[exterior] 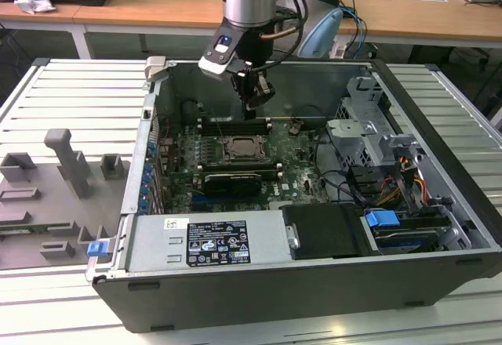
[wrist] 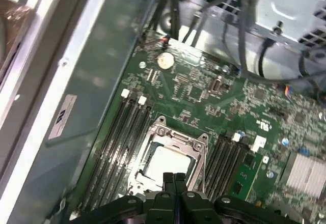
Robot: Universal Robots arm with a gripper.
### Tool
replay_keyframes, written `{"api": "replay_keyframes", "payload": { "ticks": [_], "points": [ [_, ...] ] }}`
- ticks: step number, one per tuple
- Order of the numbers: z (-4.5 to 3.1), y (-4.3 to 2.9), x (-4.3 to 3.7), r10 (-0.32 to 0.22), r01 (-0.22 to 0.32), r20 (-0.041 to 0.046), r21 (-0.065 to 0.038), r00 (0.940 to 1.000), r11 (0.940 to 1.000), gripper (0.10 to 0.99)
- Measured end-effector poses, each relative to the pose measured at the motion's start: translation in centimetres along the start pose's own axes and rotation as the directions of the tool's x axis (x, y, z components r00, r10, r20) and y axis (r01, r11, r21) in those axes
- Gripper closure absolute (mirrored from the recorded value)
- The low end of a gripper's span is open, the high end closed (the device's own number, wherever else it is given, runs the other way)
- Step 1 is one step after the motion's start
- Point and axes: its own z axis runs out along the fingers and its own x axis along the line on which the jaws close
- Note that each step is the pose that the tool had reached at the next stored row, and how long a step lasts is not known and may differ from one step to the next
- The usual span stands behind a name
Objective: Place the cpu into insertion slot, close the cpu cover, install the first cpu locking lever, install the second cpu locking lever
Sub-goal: 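Install the first cpu locking lever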
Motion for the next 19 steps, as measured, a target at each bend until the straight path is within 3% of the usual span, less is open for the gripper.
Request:
{"api": "replay_keyframes", "payload": {
  "ticks": [5, 11, 15, 17, 19],
  "points": [
    [0.00, 0.00, 0.00, -0.127, 0.127, -0.0047, -0.006, 0.9919, 0.9919, 0.980],
    [0.00, 0.00, 0.00, -0.249, 0.249, -0.0093, -0.013, 0.9684, 0.9684, 0.980],
    [0.00, 0.00, 0.00, -0.320, 0.320, -0.0115, -0.017, 0.9474, 0.9474, 0.980],
    [0.00, 0.00, 0.00, -0.359, 0.359, -0.0126, -0.019, 0.9332, 0.9332, 0.980],
    [0.00, 0.00, 0.00, -0.405, 0.405, -0.0135, -0.022, 0.9143, 0.9142, 0.980]
  ]
}}
